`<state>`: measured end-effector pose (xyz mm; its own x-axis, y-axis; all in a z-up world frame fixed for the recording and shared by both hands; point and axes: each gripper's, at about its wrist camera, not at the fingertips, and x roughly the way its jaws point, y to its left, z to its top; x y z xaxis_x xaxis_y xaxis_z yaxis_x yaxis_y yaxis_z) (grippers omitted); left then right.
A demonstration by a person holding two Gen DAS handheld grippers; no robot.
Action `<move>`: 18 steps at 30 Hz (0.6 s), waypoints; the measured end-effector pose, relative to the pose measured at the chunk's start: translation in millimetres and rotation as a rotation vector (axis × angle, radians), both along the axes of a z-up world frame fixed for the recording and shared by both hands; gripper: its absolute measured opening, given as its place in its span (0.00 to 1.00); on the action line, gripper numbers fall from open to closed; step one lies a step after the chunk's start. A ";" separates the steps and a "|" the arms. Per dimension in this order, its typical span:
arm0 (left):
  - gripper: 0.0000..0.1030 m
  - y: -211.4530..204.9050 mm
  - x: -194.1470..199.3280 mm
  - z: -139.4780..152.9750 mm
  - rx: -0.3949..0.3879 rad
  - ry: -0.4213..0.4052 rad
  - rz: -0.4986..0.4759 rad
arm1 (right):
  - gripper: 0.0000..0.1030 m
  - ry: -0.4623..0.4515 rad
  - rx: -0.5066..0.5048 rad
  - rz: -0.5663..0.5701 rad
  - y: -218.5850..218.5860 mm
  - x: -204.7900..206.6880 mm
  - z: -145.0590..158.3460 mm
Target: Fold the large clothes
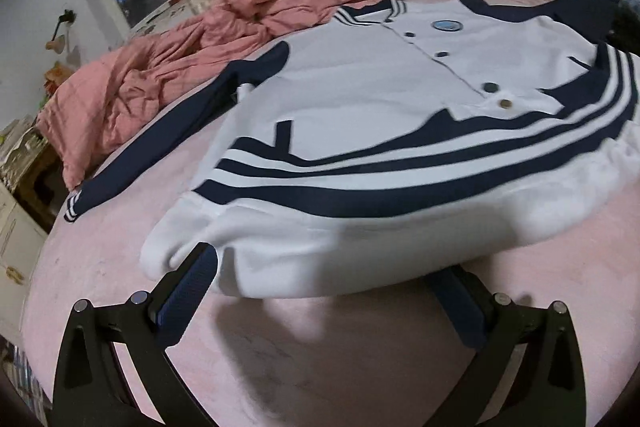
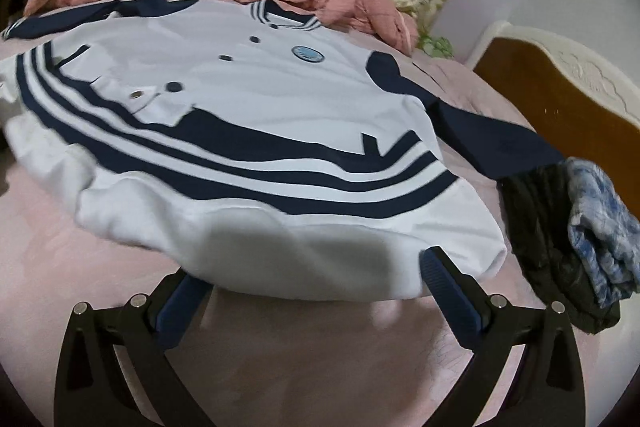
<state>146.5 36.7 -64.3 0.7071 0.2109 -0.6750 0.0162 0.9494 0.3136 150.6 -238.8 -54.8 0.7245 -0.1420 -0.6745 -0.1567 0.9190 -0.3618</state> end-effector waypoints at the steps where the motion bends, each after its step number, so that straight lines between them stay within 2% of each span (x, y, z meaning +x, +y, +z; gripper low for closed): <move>1: 1.00 1.6 1.3 0.8 0.005 -0.002 0.005 | 1.00 0.006 0.014 -0.003 -1.5 1.7 0.7; 4: 1.00 3.4 5.4 4.8 0.012 0.009 -0.022 | 1.00 0.037 0.055 0.002 -8.7 8.9 4.4; 8: 1.00 5.8 10.5 12.2 0.013 -0.008 -0.041 | 1.00 0.021 -0.022 0.038 -1.5 9.8 5.2; 12: 1.00 3.7 9.7 15.3 0.014 -0.024 -0.040 | 1.00 0.023 -0.041 0.031 2.8 12.4 4.2; 18: 1.00 8.1 15.4 21.7 -0.040 -0.020 -0.034 | 1.00 0.020 -0.003 0.000 -1.6 16.7 8.2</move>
